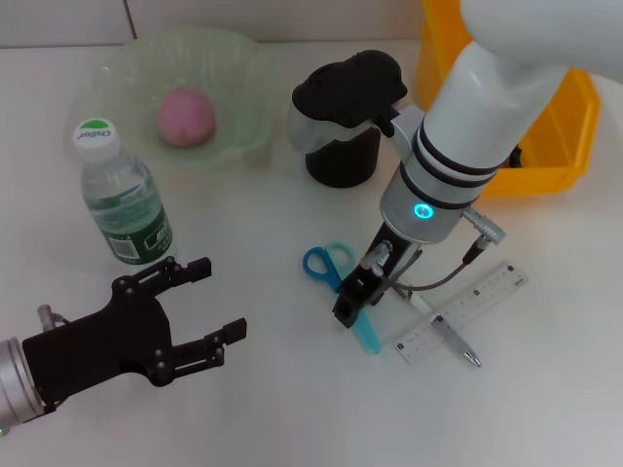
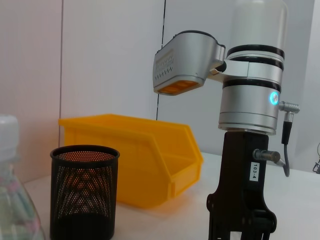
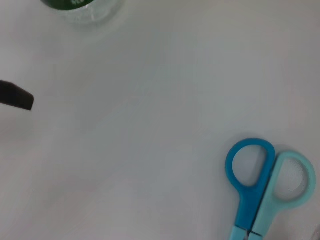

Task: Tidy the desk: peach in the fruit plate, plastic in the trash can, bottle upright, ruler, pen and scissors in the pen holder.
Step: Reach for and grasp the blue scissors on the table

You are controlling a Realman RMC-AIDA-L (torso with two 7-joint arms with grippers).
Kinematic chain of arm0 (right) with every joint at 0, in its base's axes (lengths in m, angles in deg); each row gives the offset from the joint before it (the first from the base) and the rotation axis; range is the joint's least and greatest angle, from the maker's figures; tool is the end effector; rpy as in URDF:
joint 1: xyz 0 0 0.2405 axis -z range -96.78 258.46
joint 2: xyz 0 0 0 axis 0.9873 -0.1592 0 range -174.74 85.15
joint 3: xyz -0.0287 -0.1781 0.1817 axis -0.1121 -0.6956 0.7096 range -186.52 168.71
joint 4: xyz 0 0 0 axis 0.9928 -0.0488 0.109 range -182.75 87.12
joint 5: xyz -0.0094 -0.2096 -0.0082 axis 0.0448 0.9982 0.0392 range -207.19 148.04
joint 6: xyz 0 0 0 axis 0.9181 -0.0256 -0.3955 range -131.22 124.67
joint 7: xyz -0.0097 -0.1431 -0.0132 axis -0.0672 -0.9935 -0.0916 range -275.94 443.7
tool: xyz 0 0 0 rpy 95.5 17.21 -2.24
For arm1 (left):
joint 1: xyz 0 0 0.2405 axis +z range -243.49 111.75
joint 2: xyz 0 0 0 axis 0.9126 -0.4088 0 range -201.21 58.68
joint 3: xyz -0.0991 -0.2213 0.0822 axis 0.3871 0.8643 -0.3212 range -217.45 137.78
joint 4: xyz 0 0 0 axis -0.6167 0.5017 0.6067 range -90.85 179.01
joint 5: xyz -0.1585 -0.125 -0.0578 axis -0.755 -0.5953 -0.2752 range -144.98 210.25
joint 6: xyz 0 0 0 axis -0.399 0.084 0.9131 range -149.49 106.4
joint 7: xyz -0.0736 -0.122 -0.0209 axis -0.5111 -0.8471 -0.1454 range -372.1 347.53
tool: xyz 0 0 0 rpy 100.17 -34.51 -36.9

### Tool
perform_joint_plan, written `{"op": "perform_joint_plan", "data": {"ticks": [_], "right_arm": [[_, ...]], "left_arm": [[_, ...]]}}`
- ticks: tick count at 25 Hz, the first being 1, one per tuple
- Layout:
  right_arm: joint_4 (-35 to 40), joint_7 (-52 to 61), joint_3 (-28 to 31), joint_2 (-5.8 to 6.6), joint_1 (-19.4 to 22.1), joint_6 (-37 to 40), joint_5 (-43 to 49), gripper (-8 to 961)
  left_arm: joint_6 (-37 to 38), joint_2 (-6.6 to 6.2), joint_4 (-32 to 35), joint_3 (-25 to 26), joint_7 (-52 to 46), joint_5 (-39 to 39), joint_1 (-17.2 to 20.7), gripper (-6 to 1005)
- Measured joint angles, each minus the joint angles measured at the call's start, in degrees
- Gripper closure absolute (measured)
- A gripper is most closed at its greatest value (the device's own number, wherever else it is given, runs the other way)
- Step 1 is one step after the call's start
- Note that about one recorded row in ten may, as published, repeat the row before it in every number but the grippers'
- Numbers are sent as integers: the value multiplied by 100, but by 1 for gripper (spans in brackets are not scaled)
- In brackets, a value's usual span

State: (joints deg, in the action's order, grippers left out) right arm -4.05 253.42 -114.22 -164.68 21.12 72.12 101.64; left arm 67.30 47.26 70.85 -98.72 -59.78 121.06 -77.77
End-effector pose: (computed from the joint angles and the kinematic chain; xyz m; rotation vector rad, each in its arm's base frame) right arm 0.1225 0.3537 -0.1188 -2.6283 1.1397 -0.7606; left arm -0.3155 0.2294 -0.0348 -2.5779 -0.3981 -0.8435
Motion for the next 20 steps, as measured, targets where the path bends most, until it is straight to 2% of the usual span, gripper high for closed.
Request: {"op": "perform_joint_plan", "data": {"ticks": [12, 20], "right_arm": [[-14, 1, -22, 0, -56, 17, 0, 555], [-146, 1, -42, 0, -156, 52, -29, 632]], "left_arm": [[-11, -5, -5, 0, 4, 0, -10, 167], [-27, -5, -5, 0, 4, 0, -23, 167]]}}
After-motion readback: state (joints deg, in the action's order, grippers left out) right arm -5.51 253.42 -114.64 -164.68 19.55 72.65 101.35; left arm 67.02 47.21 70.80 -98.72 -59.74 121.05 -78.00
